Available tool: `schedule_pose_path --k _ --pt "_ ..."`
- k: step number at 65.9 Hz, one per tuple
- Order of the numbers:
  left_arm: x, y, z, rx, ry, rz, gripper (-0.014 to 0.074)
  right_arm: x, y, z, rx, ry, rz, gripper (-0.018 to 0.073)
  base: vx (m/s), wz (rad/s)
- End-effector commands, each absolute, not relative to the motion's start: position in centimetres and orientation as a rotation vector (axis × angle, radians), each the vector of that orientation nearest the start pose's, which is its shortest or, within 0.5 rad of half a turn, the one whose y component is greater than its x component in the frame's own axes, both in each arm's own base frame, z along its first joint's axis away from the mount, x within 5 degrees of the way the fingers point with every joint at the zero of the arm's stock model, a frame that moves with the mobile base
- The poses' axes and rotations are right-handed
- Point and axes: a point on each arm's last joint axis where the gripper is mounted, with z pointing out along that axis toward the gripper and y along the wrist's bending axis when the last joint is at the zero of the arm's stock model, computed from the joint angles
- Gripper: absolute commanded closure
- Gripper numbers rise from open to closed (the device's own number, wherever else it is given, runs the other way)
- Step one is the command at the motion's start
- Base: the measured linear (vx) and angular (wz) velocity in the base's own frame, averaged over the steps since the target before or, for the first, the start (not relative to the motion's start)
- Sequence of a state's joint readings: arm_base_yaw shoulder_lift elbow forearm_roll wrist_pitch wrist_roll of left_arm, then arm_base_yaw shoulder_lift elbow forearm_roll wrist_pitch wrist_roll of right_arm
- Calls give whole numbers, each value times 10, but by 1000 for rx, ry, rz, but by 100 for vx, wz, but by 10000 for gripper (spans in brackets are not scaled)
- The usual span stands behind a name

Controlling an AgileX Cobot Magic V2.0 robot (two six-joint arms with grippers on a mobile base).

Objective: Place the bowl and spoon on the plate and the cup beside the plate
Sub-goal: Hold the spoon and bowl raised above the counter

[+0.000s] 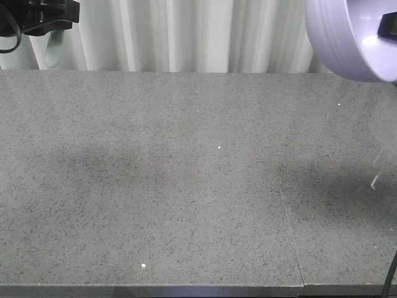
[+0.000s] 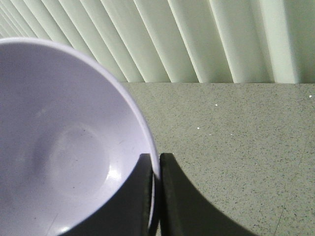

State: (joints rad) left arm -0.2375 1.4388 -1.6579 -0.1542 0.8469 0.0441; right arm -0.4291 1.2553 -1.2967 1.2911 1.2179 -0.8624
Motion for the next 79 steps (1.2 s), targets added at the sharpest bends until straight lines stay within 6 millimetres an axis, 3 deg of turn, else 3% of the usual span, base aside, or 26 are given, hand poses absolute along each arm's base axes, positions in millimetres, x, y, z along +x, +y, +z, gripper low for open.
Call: schedule_pose_path --k 1,79 --pt "289 -82 484 237 1973 -329 604 233 -16 458 -258 1758 884 564 0 0" --pt "289 -82 484 238 1973 -327 604 233 -16 458 -259 1758 884 564 0 -1"
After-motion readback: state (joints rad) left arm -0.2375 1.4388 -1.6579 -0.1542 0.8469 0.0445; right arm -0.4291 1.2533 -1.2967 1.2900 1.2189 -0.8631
